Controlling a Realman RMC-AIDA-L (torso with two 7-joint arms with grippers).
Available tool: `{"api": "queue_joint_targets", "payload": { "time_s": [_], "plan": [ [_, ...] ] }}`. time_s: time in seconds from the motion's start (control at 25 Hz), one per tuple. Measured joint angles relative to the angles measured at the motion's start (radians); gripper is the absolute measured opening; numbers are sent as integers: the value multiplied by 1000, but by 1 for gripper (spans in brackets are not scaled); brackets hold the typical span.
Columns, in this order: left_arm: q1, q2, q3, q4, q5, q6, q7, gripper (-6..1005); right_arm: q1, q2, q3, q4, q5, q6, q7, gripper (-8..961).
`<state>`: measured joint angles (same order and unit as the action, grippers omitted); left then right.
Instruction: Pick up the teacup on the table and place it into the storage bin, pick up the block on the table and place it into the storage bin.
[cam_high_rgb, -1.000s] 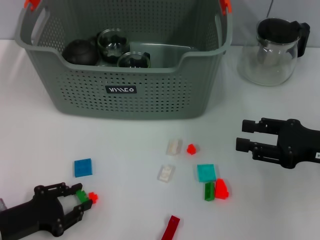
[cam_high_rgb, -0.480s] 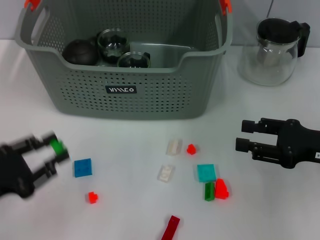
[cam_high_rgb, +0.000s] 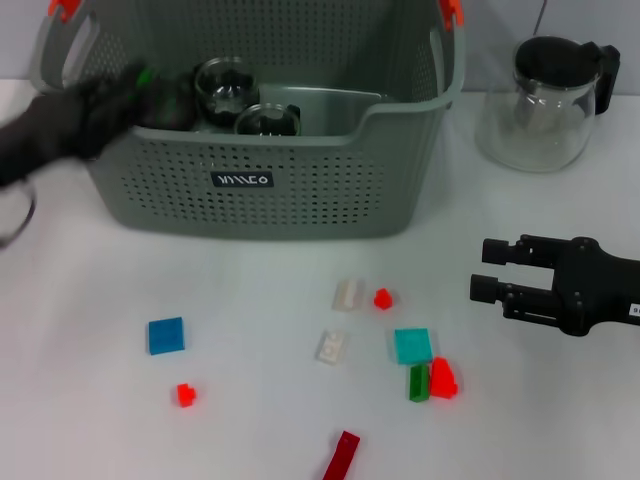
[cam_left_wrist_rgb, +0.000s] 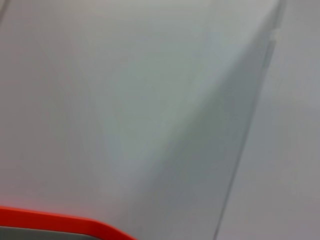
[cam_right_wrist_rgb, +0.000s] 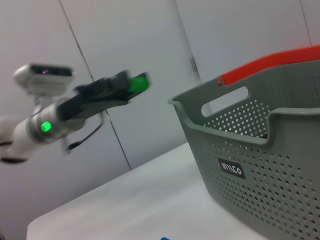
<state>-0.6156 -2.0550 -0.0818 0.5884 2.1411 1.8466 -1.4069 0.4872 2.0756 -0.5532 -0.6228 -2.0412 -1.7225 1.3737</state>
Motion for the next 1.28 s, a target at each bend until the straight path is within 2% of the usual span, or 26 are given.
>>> {"api": "queue_joint_targets", "payload": {
  "time_s": [0.16, 0.28, 0.44, 0.48, 0.72, 0.76, 0.84, 0.92, 1.12, 1.28],
  "plan": [
    [-102, 38, 93, -8, -1, -167, -140, 411, 1, 2, 7, 1, 1, 0, -16, 638],
    [-169, 40, 174, 26, -1, -250, -205, 412, 4, 5, 9, 1, 1, 0, -21, 638],
    [-216, 9, 336, 141, 1, -425, -329, 412, 7, 6, 9, 2, 1, 0, -18, 639],
    [-217, -12, 428, 203, 4, -515, -383, 411, 8, 6, 9, 2, 1, 0, -16, 639],
    [-187, -87, 730, 369, 2, -790, -514, 412, 12, 6, 9, 2, 1, 0, -15, 637],
    [-186, -97, 774, 380, 3, -850, -531, 412, 13, 6, 9, 2, 1, 0, -15, 637],
    [-188, -105, 836, 381, 6, -954, -568, 413, 16, 6, 9, 2, 1, 0, -14, 638],
    [-198, -99, 888, 361, 7, -1029, -608, 414, 18, 6, 9, 2, 1, 0, -12, 638],
    [-220, -56, 947, 289, 21, -1115, -725, 417, 17, 6, 9, 2, 1, 0, -12, 638],
    [-215, -51, 934, 290, 2, -1121, -733, 436, 17, 6, 10, 2, 1, 0, -12, 638]
  ]
}}
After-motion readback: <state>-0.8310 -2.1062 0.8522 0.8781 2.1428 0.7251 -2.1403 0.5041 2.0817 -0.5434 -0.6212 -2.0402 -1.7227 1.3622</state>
